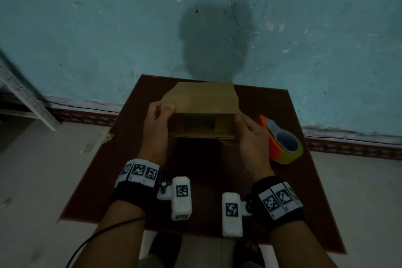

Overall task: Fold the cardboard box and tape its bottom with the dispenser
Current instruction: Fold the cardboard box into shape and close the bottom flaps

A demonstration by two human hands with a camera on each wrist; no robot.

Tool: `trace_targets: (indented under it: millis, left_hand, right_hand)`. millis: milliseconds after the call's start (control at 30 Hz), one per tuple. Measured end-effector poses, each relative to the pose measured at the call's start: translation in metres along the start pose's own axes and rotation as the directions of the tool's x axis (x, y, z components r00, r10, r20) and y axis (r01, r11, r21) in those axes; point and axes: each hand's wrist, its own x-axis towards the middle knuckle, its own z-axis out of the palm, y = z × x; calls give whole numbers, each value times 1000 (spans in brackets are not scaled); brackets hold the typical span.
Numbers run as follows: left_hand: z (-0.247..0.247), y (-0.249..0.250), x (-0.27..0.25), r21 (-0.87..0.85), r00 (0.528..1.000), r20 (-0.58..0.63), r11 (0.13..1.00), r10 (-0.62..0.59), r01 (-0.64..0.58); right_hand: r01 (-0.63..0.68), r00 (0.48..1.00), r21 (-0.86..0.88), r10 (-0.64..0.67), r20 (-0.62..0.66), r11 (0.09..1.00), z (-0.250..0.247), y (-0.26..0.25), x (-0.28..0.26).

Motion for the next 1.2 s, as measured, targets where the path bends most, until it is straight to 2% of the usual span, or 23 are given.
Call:
trace_targets:
  millis: [100, 300, 433, 567, 767, 866, 966, 1066, 1133, 1200]
  left_hand:
    - [-3, -3, 5, 31, 998, -25, 998, 52, -51]
    - [-4, -6, 7, 191, 981, 3, 962, 196, -193]
    - [-4, -7, 10, 238, 968, 20, 940, 248, -246]
    - [-6, -2, 6, 241, 973, 19, 943, 231, -229]
    - [-9, 1, 6, 356, 956, 167, 890, 240, -286]
    - [-11, 2, 4, 309, 956, 210, 913, 206, -265]
    - [-16, 3, 4, 183, 920, 350, 951, 174, -250]
    - [-16, 0, 3, 275, 868, 478, 915, 136, -296]
    - [-14, -3, 0, 354, 866, 486, 878, 121, -322]
    - [-11, -5, 0, 356, 888, 437, 879, 144, -318]
  right_hand:
    - [-17, 1000, 32, 17, -12, 999, 0, -1, 0]
    - [-16, 1000, 27, 16, -10, 999, -5, -4, 0]
    - [-41, 999, 34, 42, -8, 999, -6, -5, 0]
    - [-37, 999, 26, 37, -5, 999, -3, -8, -3]
    - [28, 998, -29, -29, -51, 999, -4, -5, -2]
    - [22, 998, -22, -23, -52, 1000, -7, -7, -1]
    - [9, 999, -13, -9, -38, 1000, -11, -7, 2]
    - [-26, 998, -49, 23, -55, 998, -14, -6, 4]
    - [-41, 996, -65, 36, -78, 997, -14, -4, 4]
    - [-80, 992, -29, 76, -102, 996, -11, -2, 4]
